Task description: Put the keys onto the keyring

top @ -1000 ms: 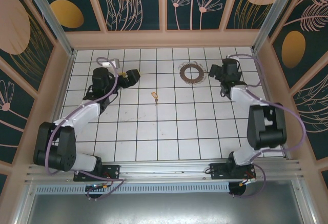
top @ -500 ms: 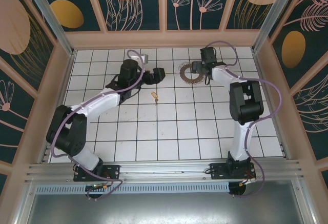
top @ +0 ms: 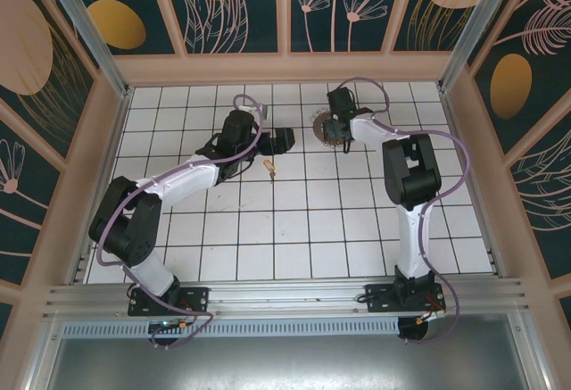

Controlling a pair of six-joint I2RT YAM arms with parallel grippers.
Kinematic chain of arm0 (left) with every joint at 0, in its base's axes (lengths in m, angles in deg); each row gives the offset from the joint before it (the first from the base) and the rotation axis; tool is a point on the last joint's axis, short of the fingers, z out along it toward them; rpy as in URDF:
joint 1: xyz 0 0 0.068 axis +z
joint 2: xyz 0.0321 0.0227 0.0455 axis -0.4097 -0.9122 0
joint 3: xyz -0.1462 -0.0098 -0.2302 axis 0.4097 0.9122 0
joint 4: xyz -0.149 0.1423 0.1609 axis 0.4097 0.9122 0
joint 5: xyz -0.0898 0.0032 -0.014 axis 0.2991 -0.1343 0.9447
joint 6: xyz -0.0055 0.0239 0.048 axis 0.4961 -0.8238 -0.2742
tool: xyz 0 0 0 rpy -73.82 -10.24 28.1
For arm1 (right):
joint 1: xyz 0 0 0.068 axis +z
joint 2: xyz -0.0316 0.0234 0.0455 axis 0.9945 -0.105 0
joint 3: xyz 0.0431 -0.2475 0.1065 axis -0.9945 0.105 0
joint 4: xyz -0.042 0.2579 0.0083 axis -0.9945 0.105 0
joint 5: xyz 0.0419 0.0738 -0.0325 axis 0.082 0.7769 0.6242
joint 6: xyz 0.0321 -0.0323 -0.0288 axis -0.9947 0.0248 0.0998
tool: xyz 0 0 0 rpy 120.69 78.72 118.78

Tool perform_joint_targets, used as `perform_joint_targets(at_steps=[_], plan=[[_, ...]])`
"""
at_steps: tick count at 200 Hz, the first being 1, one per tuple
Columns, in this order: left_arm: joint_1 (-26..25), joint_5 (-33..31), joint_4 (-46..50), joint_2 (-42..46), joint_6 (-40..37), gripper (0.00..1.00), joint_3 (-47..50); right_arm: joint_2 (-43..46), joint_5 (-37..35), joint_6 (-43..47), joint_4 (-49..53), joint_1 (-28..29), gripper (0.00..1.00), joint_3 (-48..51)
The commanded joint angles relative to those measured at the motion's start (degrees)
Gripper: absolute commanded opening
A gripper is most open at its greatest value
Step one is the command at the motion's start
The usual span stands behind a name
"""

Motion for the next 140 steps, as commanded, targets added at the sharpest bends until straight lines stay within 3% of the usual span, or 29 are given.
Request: perform_joint_targets(at_steps=[1, 70, 140], plan=[[0.0, -1.1, 0.9, 1.5, 0.4, 0.98, -1.4, -1.7, 1.2, 0.2, 1.9, 0.9, 0.55, -2.1], [0.0, -1.7, 1.6, 3.0, 0.6, 0.99, -0.3, -1.5, 1.6, -0.3, 1.7, 1.6, 0.32, 0.2], [0.0, -3.4, 1.5, 6.2, 1.1, 0.97, 2.7, 4.2, 4.7, -2.3, -1.0, 3.0, 0.25, 10.0]])
